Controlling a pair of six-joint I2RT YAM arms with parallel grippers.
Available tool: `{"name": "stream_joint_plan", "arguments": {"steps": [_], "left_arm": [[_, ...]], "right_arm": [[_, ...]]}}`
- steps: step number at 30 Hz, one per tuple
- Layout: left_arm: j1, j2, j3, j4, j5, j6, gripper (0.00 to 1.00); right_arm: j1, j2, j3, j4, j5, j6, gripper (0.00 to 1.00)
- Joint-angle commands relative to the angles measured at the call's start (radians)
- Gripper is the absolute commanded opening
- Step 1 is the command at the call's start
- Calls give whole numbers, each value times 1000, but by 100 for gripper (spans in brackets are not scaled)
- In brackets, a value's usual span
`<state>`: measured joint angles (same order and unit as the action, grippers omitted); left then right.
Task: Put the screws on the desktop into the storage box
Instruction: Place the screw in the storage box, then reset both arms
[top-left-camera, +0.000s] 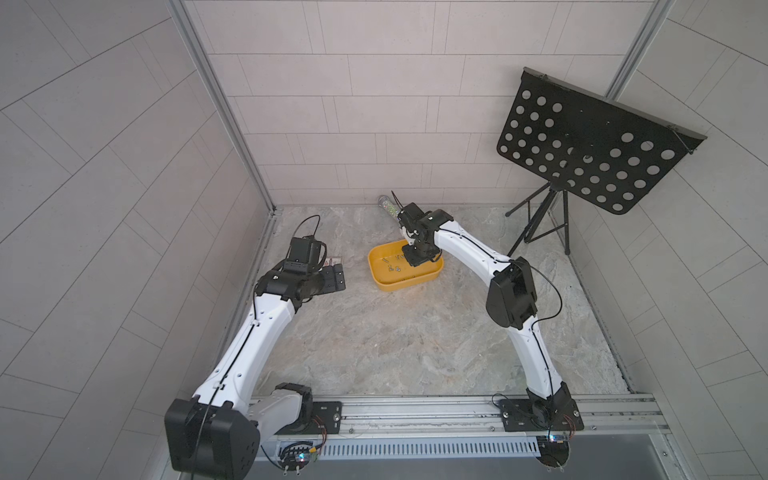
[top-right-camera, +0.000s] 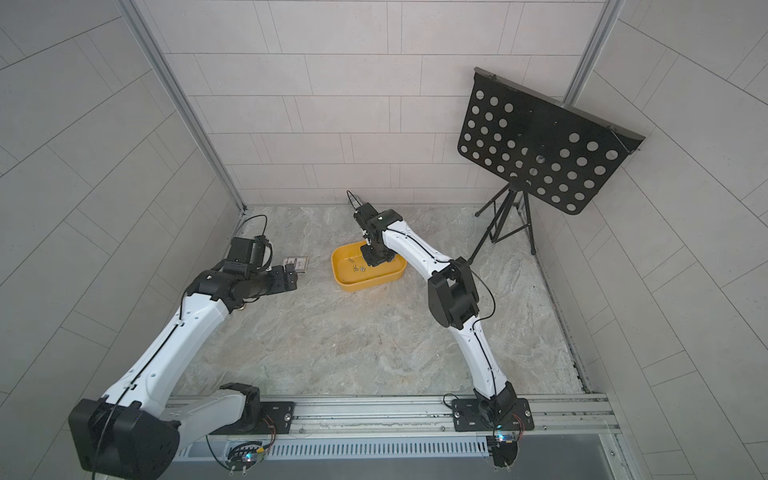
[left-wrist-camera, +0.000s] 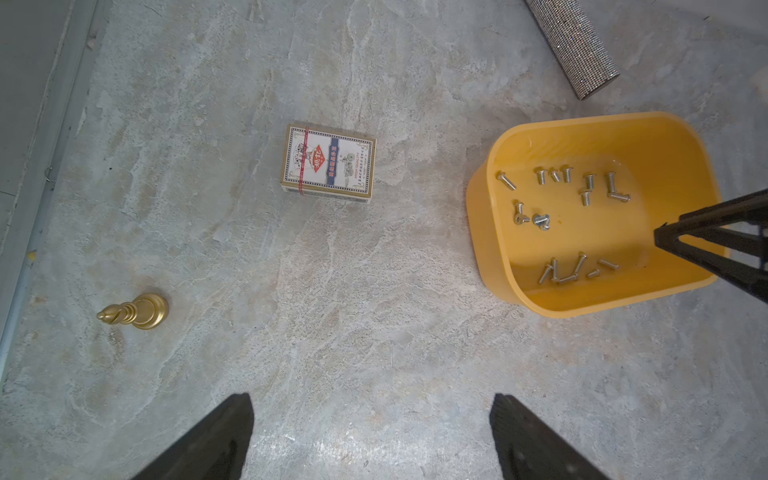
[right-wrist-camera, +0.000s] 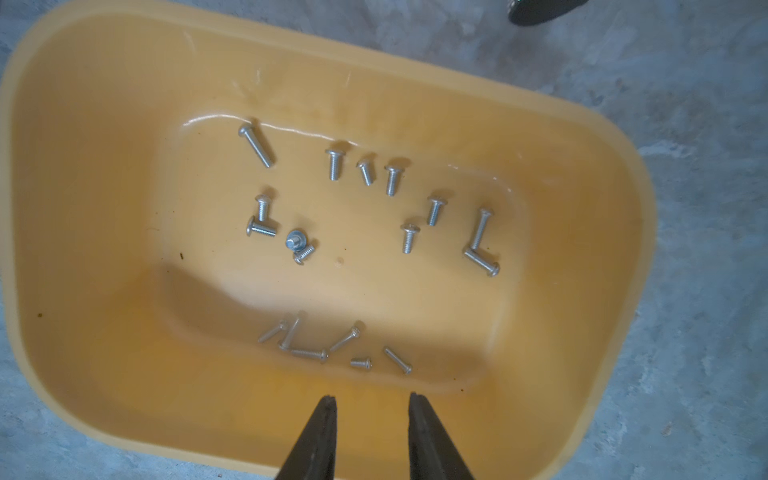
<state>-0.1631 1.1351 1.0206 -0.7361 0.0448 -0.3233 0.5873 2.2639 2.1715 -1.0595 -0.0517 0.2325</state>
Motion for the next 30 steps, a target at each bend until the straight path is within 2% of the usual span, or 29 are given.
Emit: {"name": "stream_joint_plan", "arguments": {"steps": [1,6,12,14,19,23,26,30], "left_arm": [[7,3,0,4,-6,4,97],[10,13,-3,10,-38,7,97],[11,6,-16,55,-83,19,97],[13,-9,-33,90,-114,28,97],[14,-45,-62,170,-257,35,97],[14,-57,-102,250,-342,60,97],[14,-84,-195,374,-409,73,97],[14,-137,-327,518,-536,81,97]], "right_arm": [[12,-159,-71,61,37,2,34],[-6,-392,-349,262,98,4,36],[-140,-665,-727,528,162,74,44],[-176,-739,-821,582,211,41,49],[-234,-917,-1098,803,371,-93,62],[-297,-1068,-1370,1090,428,-148,71],[-327,-1150,-1554,1291,490,-179,79],[-371,-1214,-1711,1435,559,-168,84]]}}
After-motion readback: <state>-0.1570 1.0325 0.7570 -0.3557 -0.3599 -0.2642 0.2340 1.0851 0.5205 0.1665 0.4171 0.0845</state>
